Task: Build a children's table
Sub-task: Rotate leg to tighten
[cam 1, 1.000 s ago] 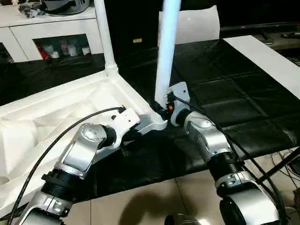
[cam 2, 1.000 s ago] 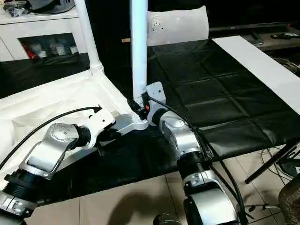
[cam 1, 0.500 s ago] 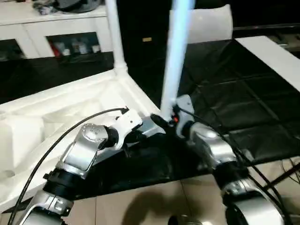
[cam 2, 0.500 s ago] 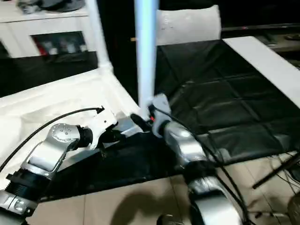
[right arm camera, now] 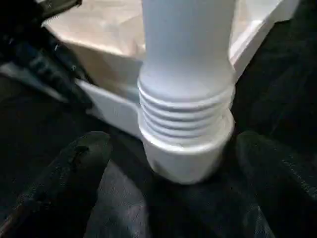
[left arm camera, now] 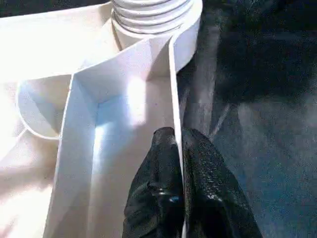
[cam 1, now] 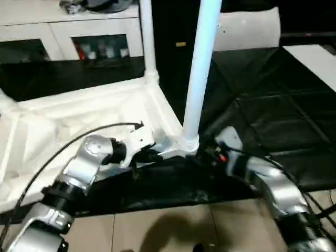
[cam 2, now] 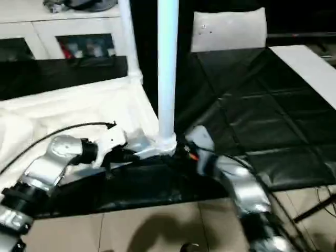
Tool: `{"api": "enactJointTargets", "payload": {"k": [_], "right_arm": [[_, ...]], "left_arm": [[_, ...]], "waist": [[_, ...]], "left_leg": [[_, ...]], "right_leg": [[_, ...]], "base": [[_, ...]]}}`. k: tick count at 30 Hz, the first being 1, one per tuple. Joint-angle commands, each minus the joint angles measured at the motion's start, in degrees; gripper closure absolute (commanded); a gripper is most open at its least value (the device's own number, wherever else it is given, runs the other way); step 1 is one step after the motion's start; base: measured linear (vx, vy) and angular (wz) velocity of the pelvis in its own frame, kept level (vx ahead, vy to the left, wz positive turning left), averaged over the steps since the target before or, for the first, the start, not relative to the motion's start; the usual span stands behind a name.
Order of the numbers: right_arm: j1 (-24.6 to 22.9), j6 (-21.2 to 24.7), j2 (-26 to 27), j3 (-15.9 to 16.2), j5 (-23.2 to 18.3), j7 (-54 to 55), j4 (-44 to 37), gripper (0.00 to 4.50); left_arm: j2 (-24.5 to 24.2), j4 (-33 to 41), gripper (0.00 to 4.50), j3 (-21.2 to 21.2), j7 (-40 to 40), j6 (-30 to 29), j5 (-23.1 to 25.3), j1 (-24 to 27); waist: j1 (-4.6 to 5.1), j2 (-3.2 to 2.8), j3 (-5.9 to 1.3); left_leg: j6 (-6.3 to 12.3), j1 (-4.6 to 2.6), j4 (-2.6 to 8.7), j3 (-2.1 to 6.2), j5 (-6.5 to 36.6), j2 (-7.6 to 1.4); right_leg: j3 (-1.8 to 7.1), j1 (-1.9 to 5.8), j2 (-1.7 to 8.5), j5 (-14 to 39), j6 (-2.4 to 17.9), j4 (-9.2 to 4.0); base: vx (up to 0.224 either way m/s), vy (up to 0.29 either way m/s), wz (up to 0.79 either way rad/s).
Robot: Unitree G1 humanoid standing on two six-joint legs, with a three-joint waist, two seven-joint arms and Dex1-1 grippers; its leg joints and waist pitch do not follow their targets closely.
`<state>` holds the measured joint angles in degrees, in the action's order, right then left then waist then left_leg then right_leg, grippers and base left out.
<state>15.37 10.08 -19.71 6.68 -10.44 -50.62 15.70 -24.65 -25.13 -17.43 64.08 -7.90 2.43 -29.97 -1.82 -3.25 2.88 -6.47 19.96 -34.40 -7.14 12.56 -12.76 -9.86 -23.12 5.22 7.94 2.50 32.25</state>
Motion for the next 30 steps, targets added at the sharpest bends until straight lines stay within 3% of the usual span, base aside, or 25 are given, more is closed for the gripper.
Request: {"api": "enactJointTargets", "payload": {"k": [1,9,11,13,16,20,30], "right_arm": [[0.1,0.4,-1.2,-0.7,-1.6,-2.8,-3.1,0.07],[0.5,0.3,-5.0,0.4,-2.0,-7.8,-5.5,0.07],[1.2,-0.2,-6.5,2.1,-1.7,-10.5,-5.6,0.07],[1.9,-1.4,-7.9,4.9,-0.3,-14.0,-5.5,0.07],[2.9,-2.6,-8.0,5.9,0.1,-16.0,-4.4,0.07],[5.3,-3.4,-7.2,6.7,0.0,-17.9,-1.8,0.41],[7.2,-3.0,-7.4,8.4,-1.3,-22.8,0.4,1.30]], "left_arm": [[-0.5,0.6,4.50,-1.3,3.8,4.0,-0.7,-2.1],[-1.6,-3.1,4.50,-4.2,10.5,9.9,-0.2,-3.8],[-1.8,-4.3,4.50,-5.0,12.6,12.2,0.1,-4.5],[-2.0,-5.4,4.50,-6.0,14.2,13.8,0.7,-5.3],[-2.0,-6.3,4.50,-6.8,14.8,15.3,1.4,-6.0],[-1.7,-8.4,4.50,-7.7,15.9,17.7,2.2,-7.5],[-1.2,-12.5,4.50,-8.7,17.3,21.5,3.0,-9.4]], "waist": [[-0.26,-0.10,-4.35],[-1.77,0.07,-4.40],[-1.89,-0.15,-4.41],[-2.11,0.18,-4.48],[-2.59,0.22,-4.54],[-3.25,0.32,-4.58],[-3.76,0.44,-4.72]], "left_leg": [[6.08,0.54,3.76,-1.24,6.7,-0.11],[5.63,0.35,3.77,-1.42,5.8,-0.26],[5.66,0.47,3.74,-1.43,5.5,-0.23],[5.93,0.50,3.67,-1.50,5.5,-0.23],[5.95,0.47,3.63,-1.53,5.1,-0.35],[5.76,0.31,3.59,-1.62,4.9,-0.35],[5.63,0.41,3.49,-1.68,4.2,-0.44]], "right_leg": [[3.49,4.40,3.04,16.3,6.8,-3.50],[3.52,4.22,3.12,16.7,6.7,-3.39],[3.50,4.31,3.08,16.1,6.8,-3.26],[3.50,4.34,3.02,15.6,6.9,-3.15],[3.58,4.28,3.20,15.7,7.1,-3.07],[3.56,4.09,3.11,16.2,7.1,-3.04],[3.68,4.22,3.22,15.7,7.1,-2.77]], "base": [[0.000,0.000,0.00],[0.000,0.000,0.00],[0.000,0.000,0.00],[0.000,0.000,0.00],[0.000,0.000,0.00],[0.000,0.000,0.00],[0.000,0.000,0.00]]}}
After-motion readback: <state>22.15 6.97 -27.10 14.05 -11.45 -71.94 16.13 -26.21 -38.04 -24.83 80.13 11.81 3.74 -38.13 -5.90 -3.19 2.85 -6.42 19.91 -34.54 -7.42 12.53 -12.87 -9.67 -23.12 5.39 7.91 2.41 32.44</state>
